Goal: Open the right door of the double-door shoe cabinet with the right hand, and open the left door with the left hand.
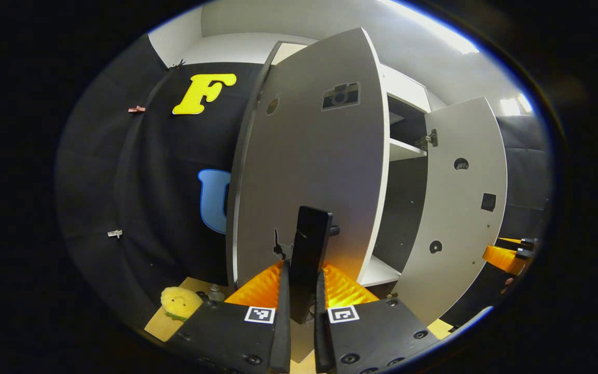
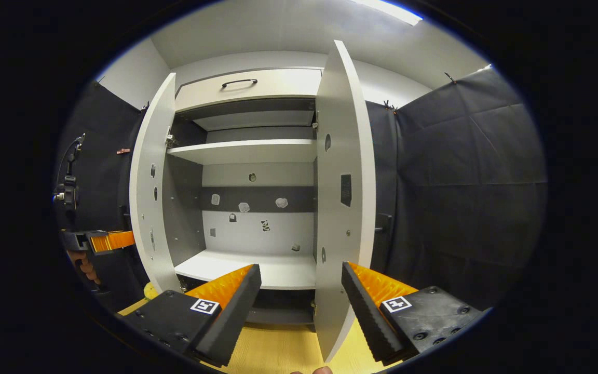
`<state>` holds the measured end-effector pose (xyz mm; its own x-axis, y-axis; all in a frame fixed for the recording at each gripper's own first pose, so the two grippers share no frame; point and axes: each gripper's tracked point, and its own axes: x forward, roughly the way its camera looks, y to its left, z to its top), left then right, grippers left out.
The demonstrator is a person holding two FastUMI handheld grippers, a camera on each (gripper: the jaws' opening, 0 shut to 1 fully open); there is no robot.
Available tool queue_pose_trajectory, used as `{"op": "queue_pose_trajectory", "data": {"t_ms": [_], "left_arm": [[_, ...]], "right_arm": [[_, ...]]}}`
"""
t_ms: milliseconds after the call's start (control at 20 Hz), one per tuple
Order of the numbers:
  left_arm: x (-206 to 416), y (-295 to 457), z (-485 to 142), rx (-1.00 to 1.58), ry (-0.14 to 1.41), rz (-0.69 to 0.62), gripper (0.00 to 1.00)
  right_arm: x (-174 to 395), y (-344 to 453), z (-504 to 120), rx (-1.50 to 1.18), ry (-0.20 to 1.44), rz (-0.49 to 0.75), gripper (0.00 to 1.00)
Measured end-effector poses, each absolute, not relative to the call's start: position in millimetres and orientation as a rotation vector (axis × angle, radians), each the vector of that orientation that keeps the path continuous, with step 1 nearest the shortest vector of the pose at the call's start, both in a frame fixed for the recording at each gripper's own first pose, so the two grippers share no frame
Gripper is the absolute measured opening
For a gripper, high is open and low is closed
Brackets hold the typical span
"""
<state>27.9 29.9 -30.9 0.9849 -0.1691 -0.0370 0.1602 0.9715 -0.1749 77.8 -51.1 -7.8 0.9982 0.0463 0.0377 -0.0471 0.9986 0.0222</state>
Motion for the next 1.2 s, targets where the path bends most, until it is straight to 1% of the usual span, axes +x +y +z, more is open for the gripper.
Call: {"op": "queue_pose_trajectory", "data": {"t_ms": [100, 150, 200, 250, 300, 350, 550, 600, 700, 750, 800, 1000, 1050, 1100, 1200], "left_arm": [[25.4, 36.0, -30.6, -0.175, 0.050, -0.164, 0.23], [24.5, 38.7, -30.0, -0.173, 0.049, -0.163, 0.20], [23.3, 40.2, -30.8, -0.171, 0.050, -0.164, 0.26], [22.8, 43.1, -30.2, -0.171, 0.050, -0.164, 0.26], [22.3, 44.8, -31.2, -0.172, 0.051, -0.166, 0.23], [21.4, 47.5, -31.0, -0.174, 0.051, -0.167, 0.26], [16.8, 61.7, -31.3, -0.181, 0.049, -0.160, 0.26], [15.6, 64.6, -32.6, -0.177, 0.051, -0.160, 0.22], [13.4, 71.2, -34.2, -0.161, 0.055, -0.159, 0.23], [12.5, 76.5, -33.6, -0.156, 0.057, -0.152, 0.20], [12.0, 81.9, -34.8, -0.151, 0.059, -0.144, 0.21], [9.6, 102.5, -35.1, -0.158, 0.063, -0.117, 0.17], [8.7, 108.3, -35.9, -0.153, 0.068, -0.110, 0.17], [8.1, 114.1, -37.9, -0.141, 0.072, -0.104, 0.16], [8.4, 126.9, -39.4, -0.103, 0.079, -0.086, 0.12]], "right_arm": [[78.1, -47.9, -9.2, 0.021, -0.032, 0.054, 1.00], [79.4, -46.5, -9.3, 0.021, -0.031, 0.057, 1.00], [79.2, -45.7, -10.1, 0.022, -0.030, 0.059, 0.98], [82.3, -44.8, -11.5, 0.023, -0.028, 0.061, 0.98], [83.0, -45.3, -11.9, 0.024, -0.028, 0.061, 0.98], [82.9, -44.9, -12.0, 0.025, -0.028, 0.063, 0.98], [84.5, -45.4, -13.2, 0.032, -0.024, 0.067, 0.98], [84.9, -45.0, -13.8, 0.033, -0.023, 0.070, 0.98], [85.4, -44.4, -15.2, 0.033, -0.020, 0.075, 0.98], [86.3, -43.6, -16.0, 0.033, -0.019, 0.077, 0.98], [86.8, -43.0, -16.6, 0.032, -0.017, 0.078, 0.98], [86.3, -40.6, -15.7, 0.040, -0.022, 0.090, 0.98], [85.5, -41.5, -14.9, 0.038, -0.022, 0.090, 1.00], [85.6, -41.3, -15.1, 0.039, -0.022, 0.091, 0.98], [85.6, -39.4, -17.2, 0.048, -0.016, 0.098, 0.98]]}}
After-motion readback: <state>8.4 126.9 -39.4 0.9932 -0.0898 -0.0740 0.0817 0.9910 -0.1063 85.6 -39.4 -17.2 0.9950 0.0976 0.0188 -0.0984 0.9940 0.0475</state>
